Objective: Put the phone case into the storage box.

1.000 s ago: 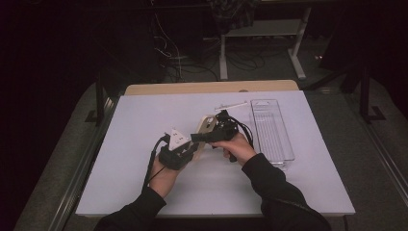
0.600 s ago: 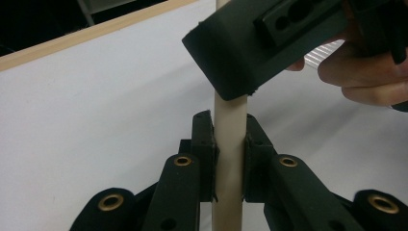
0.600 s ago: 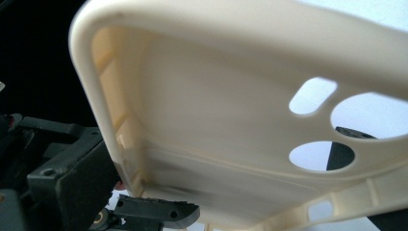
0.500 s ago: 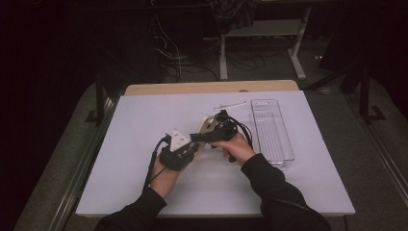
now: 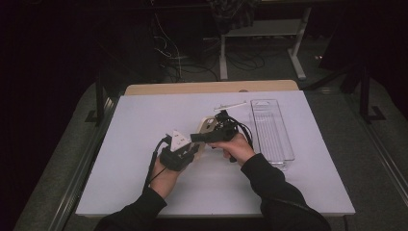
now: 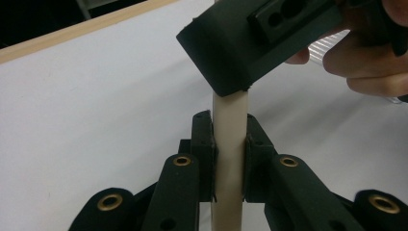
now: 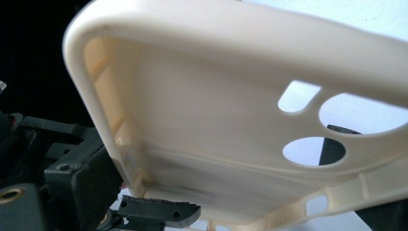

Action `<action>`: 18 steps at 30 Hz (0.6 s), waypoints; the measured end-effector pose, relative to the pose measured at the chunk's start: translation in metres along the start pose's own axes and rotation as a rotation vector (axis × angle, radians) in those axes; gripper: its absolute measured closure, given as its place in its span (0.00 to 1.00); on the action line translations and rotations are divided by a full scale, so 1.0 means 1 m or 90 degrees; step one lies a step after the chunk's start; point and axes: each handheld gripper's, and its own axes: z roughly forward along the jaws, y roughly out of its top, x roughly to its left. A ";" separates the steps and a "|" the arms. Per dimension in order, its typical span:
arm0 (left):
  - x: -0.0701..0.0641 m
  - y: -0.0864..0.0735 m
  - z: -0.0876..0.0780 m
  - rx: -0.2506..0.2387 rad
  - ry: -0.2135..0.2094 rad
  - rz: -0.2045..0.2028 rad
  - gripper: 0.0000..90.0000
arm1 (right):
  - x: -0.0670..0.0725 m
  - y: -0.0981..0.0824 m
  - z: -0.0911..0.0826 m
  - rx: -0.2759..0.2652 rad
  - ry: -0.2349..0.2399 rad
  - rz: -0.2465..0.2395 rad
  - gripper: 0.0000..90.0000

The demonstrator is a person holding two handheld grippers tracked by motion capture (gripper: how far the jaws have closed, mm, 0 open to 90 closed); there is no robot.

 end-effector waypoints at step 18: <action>0.001 0.002 -0.001 0.001 -0.016 0.008 0.68 | 0.002 0.001 0.001 -0.002 0.000 -0.003 0.09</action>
